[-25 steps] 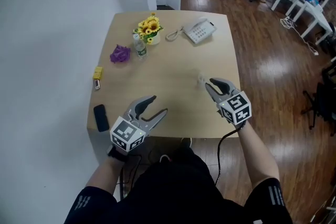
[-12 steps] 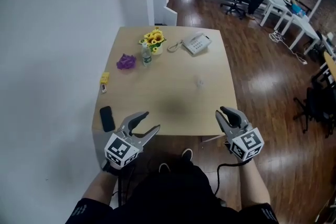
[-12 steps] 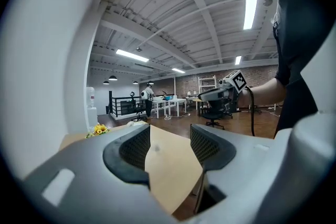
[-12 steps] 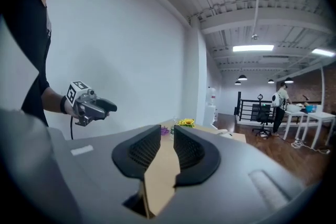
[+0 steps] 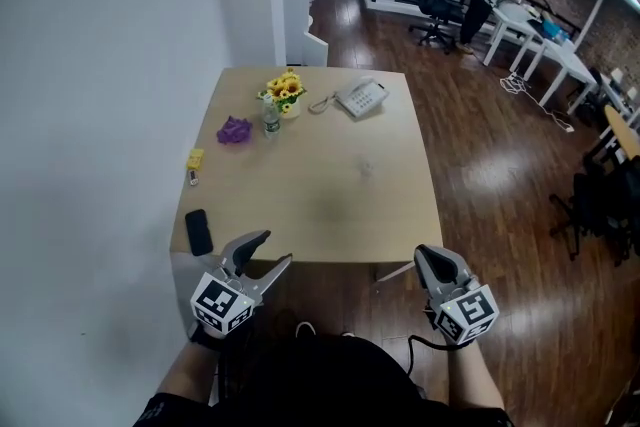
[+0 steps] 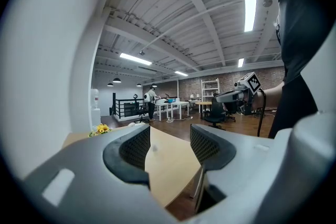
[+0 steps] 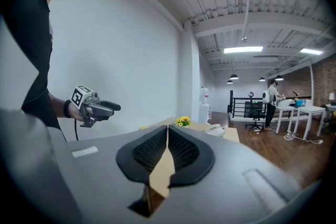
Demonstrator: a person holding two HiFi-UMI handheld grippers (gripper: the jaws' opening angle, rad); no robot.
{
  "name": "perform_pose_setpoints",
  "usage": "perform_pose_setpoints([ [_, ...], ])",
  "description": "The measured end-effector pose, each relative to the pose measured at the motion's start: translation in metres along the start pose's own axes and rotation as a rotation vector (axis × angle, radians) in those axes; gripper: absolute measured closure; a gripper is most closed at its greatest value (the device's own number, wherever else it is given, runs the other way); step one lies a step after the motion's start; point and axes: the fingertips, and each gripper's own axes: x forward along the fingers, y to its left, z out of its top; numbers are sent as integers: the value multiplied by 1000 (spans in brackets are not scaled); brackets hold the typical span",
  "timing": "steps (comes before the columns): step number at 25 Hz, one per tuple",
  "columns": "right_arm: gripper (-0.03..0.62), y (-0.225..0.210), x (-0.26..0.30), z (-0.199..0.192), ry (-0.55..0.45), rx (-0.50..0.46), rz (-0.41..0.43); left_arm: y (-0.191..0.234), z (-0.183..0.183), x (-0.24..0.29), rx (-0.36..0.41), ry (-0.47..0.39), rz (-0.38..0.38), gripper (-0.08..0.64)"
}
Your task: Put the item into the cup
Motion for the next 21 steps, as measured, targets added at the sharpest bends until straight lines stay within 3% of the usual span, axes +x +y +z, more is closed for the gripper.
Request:
perform_pose_setpoints([
  [5, 575, -3, -17, 0, -51, 55, 21, -13, 4, 1, 3, -8, 16, 327],
  [21, 575, -12, -13, 2, -65, 51, 54, -20, 11, -4, 0, -2, 81, 327],
])
